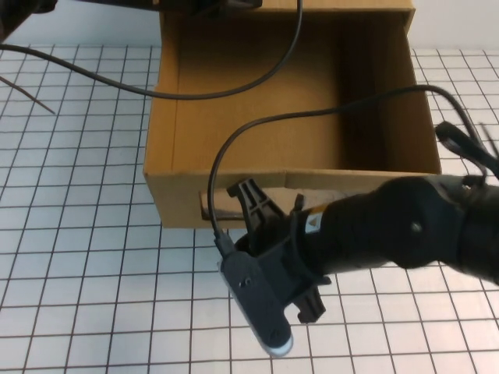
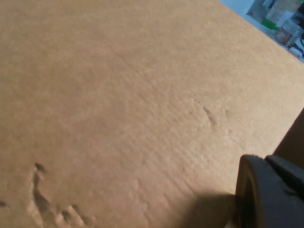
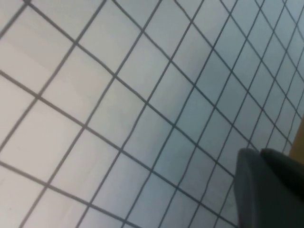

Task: Close the shoe box
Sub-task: Close the shoe box with your right arm

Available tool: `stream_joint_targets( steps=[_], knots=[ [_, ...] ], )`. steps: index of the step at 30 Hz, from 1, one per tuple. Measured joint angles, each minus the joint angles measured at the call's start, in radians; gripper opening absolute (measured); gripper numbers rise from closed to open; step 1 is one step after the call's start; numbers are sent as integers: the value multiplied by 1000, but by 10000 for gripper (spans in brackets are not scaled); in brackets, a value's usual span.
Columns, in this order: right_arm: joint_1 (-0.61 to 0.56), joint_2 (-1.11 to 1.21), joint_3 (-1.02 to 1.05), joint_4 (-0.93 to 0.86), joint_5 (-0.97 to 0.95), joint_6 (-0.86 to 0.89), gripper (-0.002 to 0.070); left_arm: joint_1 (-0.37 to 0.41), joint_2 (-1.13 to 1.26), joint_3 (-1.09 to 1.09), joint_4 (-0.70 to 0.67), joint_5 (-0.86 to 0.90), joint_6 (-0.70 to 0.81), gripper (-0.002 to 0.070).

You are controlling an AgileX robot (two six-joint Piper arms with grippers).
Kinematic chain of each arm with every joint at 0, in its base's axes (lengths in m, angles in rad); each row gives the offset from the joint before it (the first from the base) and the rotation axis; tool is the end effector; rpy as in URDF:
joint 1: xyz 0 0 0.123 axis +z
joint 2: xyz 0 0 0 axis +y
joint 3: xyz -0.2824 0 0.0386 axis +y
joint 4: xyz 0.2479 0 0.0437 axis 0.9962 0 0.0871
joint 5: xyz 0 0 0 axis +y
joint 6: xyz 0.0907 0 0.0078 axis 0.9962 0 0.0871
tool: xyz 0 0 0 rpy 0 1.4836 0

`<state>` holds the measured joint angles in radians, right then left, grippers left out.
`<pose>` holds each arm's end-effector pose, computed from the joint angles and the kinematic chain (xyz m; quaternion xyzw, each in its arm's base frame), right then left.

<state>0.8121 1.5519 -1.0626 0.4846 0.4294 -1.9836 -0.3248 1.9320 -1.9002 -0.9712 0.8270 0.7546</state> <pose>0.2180 0.2557 0.2648 -0.8629 0.3206 -0.0506 0.3873 0.4075 -0.1956 0.3749 0.2836 0.7799 -0.3559 0.4299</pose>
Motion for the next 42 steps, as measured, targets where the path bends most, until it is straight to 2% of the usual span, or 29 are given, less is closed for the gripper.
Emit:
stream_joint_targets(
  steps=[13,24,33,39,42],
  knots=[
    [-157,188,-245,-14,65,-24,-14,0,11,-11,-100,63,2,-5],
    [-246,332,-379,-6,18,-24,-15,0,15,-170,-112,112,10,-5],
    [-225,342,-386,22,111,-6,-14,15,29,-178,-15,115,10,-5],
    [-186,342,-386,153,160,-6,-14,21,108,-180,-13,117,-37,-5],
    [-183,344,-386,204,176,-17,-14,35,131,-190,-60,120,-66,-5]
  ],
)
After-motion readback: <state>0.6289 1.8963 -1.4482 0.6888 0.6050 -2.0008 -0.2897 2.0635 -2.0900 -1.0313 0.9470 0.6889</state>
